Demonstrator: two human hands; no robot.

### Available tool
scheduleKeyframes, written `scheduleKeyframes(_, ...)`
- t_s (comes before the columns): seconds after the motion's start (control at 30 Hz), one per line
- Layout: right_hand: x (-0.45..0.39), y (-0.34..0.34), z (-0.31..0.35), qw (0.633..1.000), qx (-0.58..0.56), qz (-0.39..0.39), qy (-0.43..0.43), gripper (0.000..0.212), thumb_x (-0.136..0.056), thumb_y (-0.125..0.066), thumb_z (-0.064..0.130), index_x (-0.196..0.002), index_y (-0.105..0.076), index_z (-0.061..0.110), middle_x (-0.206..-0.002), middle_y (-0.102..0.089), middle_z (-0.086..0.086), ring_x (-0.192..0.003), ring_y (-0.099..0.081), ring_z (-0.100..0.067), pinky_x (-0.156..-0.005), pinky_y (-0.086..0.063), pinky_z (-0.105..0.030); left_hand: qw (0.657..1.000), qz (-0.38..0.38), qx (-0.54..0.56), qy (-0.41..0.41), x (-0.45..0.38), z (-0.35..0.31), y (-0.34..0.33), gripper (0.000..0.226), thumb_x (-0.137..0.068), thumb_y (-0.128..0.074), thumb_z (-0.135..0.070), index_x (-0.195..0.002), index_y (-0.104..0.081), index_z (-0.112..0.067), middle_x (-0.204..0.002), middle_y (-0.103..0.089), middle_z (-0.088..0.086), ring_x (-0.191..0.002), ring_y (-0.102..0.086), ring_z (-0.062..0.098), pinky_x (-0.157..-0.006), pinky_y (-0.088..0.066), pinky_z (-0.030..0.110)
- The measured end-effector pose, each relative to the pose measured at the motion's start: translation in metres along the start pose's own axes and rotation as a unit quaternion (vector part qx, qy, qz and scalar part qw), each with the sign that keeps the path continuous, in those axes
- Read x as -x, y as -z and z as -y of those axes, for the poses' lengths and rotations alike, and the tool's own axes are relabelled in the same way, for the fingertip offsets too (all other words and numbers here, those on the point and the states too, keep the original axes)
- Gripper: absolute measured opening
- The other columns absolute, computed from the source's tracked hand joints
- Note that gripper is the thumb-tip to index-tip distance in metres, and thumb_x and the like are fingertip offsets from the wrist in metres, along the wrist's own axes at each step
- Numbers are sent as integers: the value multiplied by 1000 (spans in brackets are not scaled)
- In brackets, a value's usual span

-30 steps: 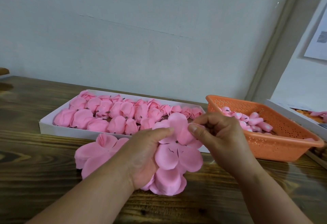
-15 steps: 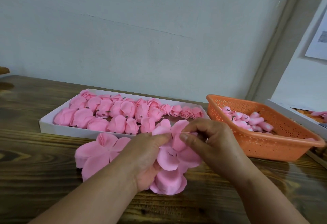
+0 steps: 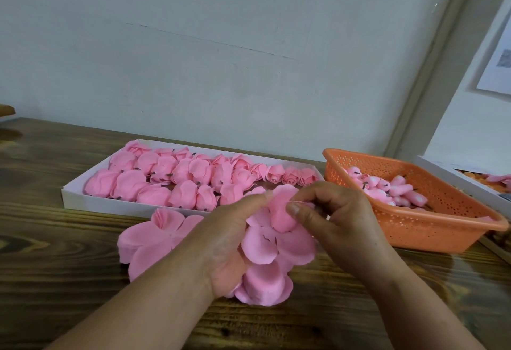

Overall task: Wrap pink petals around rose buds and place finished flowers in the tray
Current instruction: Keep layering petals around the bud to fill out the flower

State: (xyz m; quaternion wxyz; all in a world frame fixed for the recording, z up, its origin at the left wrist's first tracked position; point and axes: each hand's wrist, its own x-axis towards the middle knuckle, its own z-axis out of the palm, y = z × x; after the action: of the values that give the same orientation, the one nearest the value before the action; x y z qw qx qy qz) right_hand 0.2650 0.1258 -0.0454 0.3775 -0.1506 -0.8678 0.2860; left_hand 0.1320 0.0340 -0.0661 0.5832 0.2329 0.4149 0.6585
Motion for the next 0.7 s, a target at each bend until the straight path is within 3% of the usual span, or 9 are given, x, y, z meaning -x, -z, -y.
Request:
scheduleKeyframes(0.13,0,1,2,999,22,-41,26,25,-81,-69,6,-71,-65,28,-77,-65,8,-58,-53,0,-50,-40,-9,998,32,53,12,0,-7,2,61,-79,-53,-52,-116,-66,-6,-116,-67,22,-113,-62,35,-104,-42,48)
scheduleKeyframes(0.2,0,0,2,997,26,-65,32,28,-81,-69,5,-70,-64,31,-78,-65,6,-59,-54,-3,-49,-41,-12,998,4,59,13,-1,-9,3,63,-82,-51,-57,-118,-65,-6,-115,-68,21,-113,-62,35,-101,-44,48)
scheduleKeyframes(0.3,-2,1,-1,995,13,-92,20,27,-81,-69,5,-71,-65,29,-76,-65,6,-60,-56,-8,-49,-42,-14,994,-43,104,8,0,-12,2,60,-85,-57,-50,-118,-62,1,-113,-69,22,-110,-64,33,-90,-52,42)
scheduleKeyframes(0.37,-3,2,-2,995,1,-104,11,23,-81,-69,6,-71,-66,26,-74,-66,3,-60,-56,-17,-50,-43,-21,987,-45,153,14,1,-14,2,62,-82,-62,-40,-120,-56,8,-112,-67,26,-105,-66,35,-84,-57,43)
scheduleKeyframes(0.5,-4,1,-3,993,-24,-114,-15,18,-81,-69,6,-70,-67,20,-69,-65,-1,-55,-54,-18,-49,-43,-25,973,-39,224,33,2,-17,7,69,-69,-68,-23,-121,-46,17,-103,-66,33,-81,-71,36,-63,-59,44)
scheduleKeyframes(0.6,-5,2,-5,985,-101,-128,-53,14,-83,-66,5,-70,-67,10,-51,-61,5,-42,-49,-4,-44,-40,-13,987,-30,159,5,1,-15,7,52,-67,-66,-18,-109,-59,12,-92,-70,26,-69,-72,30,-61,-60,36)
scheduleKeyframes(0.7,-7,3,-10,965,-189,-147,-103,16,-84,-64,5,-68,-64,4,-43,-52,0,-37,-41,-10,-40,-37,-19,998,-25,-3,-55,2,-8,6,38,-63,-66,-28,-91,-75,-4,-87,-73,11,-71,-70,18,-72,-56,33)
